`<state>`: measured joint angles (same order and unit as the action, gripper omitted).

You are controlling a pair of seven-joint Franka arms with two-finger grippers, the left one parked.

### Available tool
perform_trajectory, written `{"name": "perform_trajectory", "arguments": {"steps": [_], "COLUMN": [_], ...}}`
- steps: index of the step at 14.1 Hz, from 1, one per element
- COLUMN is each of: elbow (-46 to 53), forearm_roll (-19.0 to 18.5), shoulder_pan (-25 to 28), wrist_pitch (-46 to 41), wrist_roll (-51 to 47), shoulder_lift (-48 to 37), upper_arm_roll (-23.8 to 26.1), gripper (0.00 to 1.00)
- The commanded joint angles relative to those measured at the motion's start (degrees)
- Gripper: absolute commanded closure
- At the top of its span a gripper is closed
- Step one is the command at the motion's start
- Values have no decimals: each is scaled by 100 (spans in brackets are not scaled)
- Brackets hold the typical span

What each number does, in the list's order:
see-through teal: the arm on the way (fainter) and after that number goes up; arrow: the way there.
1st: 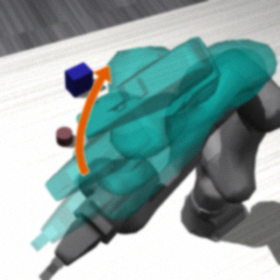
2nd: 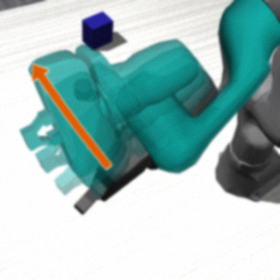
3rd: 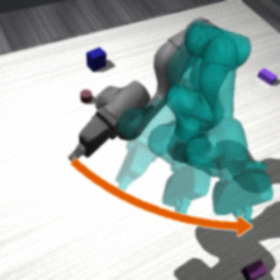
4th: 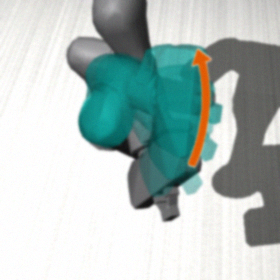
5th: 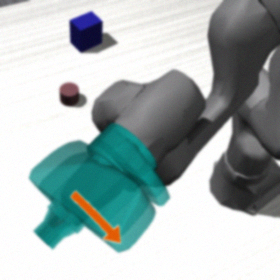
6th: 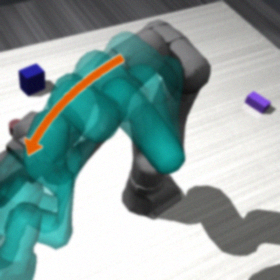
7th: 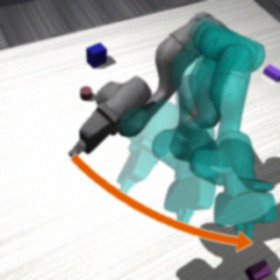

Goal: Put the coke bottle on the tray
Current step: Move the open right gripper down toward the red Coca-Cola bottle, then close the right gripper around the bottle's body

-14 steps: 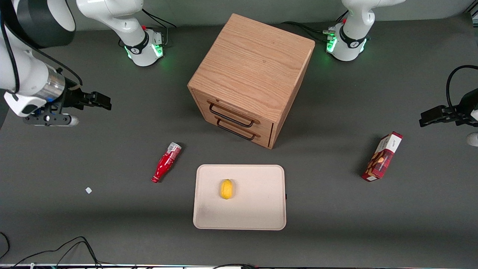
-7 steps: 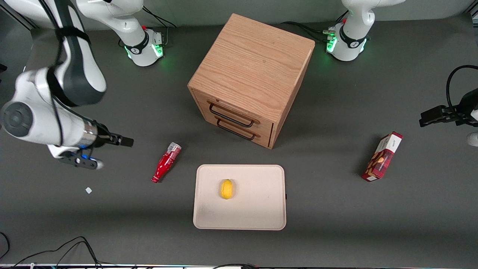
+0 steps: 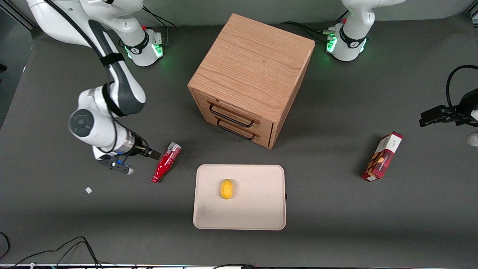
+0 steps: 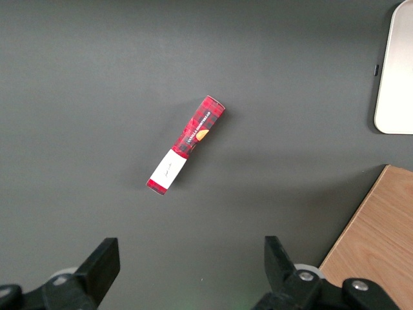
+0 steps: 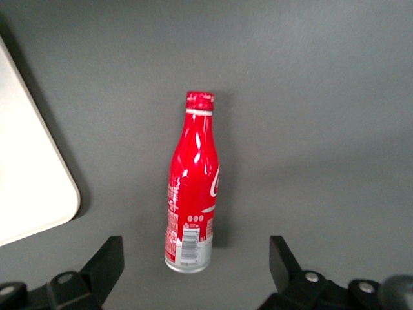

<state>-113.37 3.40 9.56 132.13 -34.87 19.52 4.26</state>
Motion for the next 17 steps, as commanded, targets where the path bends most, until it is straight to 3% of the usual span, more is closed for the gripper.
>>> {"name": "perform_trajectory", "arguments": {"steps": [1, 11, 17], "elbow": [-133, 68, 184], "forearm_roll": [-365, -393, -779], "shoulder_pan": [64, 160, 371], "wrist_pitch": [479, 1421, 1518], "wrist_roll": [-563, -1346, -1444], "shoulder_lift": [261, 1122, 1475], "upper_arm_roll": [-4, -4, -74], "gripper": [0, 0, 0]}}
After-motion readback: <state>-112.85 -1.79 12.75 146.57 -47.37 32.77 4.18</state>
